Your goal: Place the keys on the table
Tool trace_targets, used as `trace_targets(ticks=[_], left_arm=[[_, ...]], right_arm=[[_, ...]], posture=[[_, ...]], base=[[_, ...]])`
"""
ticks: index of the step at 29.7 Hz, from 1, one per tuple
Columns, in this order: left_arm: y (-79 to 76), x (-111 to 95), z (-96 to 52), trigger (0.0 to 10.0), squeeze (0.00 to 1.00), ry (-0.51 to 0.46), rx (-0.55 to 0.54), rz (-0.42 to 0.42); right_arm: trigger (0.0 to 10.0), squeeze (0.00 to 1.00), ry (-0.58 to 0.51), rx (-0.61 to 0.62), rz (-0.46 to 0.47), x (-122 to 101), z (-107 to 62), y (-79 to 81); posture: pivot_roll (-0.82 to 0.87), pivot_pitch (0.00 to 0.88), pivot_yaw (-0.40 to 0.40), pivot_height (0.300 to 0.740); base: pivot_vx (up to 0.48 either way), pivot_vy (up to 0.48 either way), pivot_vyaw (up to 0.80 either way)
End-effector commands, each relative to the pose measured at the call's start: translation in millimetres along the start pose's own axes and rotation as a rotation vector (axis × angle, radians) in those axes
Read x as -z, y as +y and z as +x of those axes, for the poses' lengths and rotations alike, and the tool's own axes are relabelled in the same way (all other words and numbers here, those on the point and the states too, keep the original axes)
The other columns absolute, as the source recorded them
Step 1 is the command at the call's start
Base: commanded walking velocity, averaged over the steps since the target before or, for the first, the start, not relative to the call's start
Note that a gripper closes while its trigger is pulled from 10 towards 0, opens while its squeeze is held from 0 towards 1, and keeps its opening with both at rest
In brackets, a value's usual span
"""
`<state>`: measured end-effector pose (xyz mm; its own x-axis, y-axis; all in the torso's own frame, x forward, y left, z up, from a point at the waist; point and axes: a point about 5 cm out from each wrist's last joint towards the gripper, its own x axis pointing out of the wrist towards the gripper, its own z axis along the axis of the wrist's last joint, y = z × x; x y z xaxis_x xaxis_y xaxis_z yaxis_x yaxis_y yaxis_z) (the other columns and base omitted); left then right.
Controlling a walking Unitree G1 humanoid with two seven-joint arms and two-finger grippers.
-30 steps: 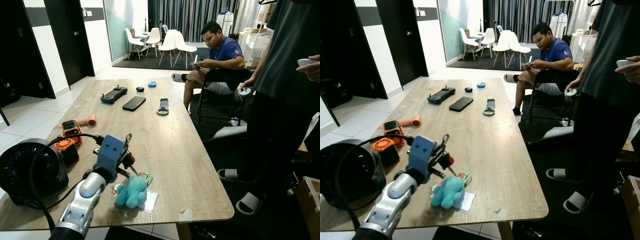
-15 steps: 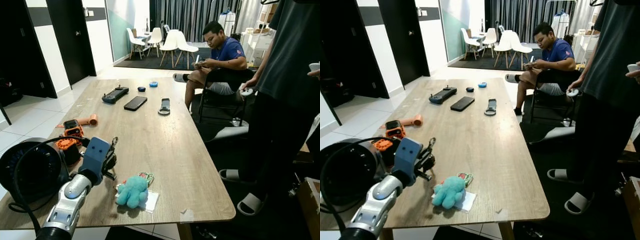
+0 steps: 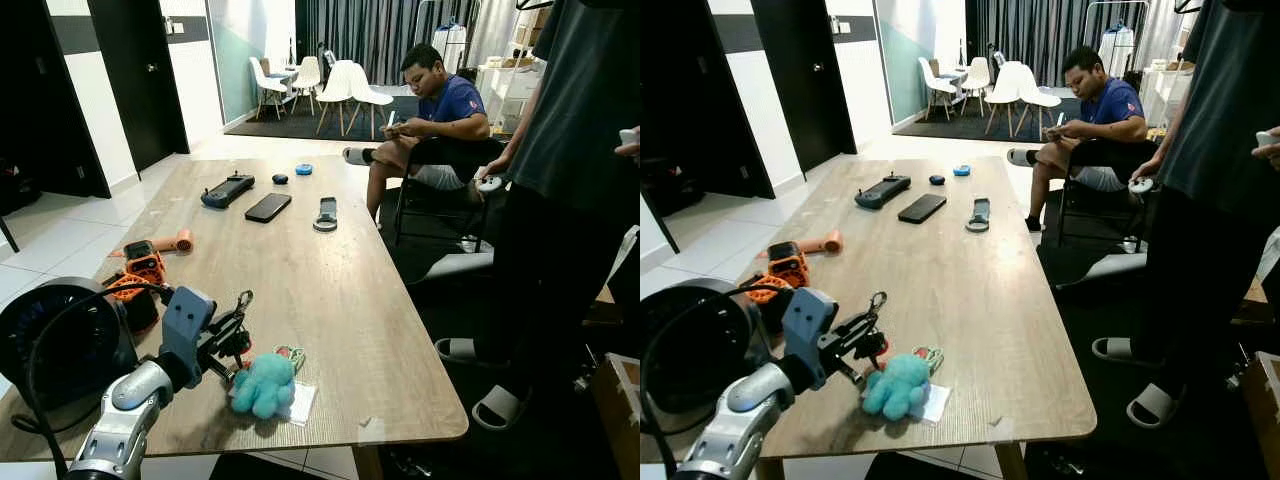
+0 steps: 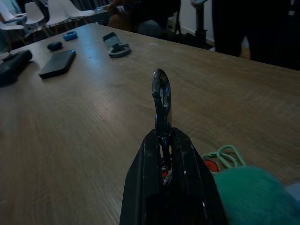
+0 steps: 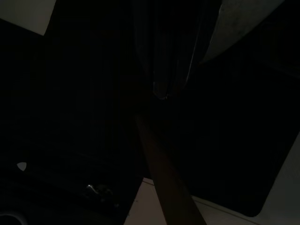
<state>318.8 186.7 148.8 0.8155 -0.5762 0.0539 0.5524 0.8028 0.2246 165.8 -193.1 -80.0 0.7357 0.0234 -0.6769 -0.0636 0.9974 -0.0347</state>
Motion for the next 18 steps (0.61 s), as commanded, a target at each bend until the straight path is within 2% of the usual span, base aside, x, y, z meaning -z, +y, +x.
trace_targets(ticks=[1, 3, 6, 9, 13, 16, 18], left_arm=[[3.6, 5.2, -8.2, 10.0, 0.0, 0.033, 0.021, -0.027], [2.7, 6.0, -8.7, 10.0, 0.0, 0.039, 0.032, -0.039], [-9.5, 10.1, -14.1, 10.0, 0.0, 0.076, 0.162, -0.108], [-17.8, 11.8, -16.4, 10.0, 0.0, 0.093, 0.224, -0.15], [-15.8, 9.6, -10.3, 10.0, 0.0, 0.053, 0.151, -0.106], [-14.3, 7.0, -8.0, 10.0, 0.0, 0.034, 0.139, -0.114], [-7.9, 2.8, -4.7, 10.0, 0.0, 0.005, 0.075, -0.081]], right_arm=[[10.0, 0.0, 0.01, 0.003, 0.01, 2.1, -0.6, 0.0], [10.0, 0.0, 0.01, 0.003, 0.01, 2.1, -0.7, -0.2], [10.0, 0.0, 0.012, 0.003, 0.01, 2.7, -1.0, -0.5], [10.0, 0.0, 0.013, 0.004, 0.01, 3.1, -1.2, -0.7], [10.0, 0.0, 0.012, 0.004, 0.011, 3.0, -1.1, -0.3], [10.0, 0.0, 0.011, 0.001, 0.01, 2.6, -0.8, 0.5], [10.0, 0.0, 0.011, 0.001, 0.01, 2.3, -0.6, 0.6]], posture=[[0.01, 0.05, 0.046, 0.74], [0.01, 0.05, 0.046, 0.74], [0.01, 0.049, 0.046, 0.74], [0.01, 0.049, 0.047, 0.74], [0.01, 0.05, 0.046, 0.74], [0.01, 0.05, 0.046, 0.74], [0.01, 0.051, 0.046, 0.74]], base=[[0.0, 0.0, 0.0], [0.0, 0.0, 0.0], [0.0, 0.0, 0.0], [0.0, 0.0, 0.0], [0.0, 0.0, 0.0], [0.0, 0.0, 0.0], [0.0, 0.0, 0.0]])
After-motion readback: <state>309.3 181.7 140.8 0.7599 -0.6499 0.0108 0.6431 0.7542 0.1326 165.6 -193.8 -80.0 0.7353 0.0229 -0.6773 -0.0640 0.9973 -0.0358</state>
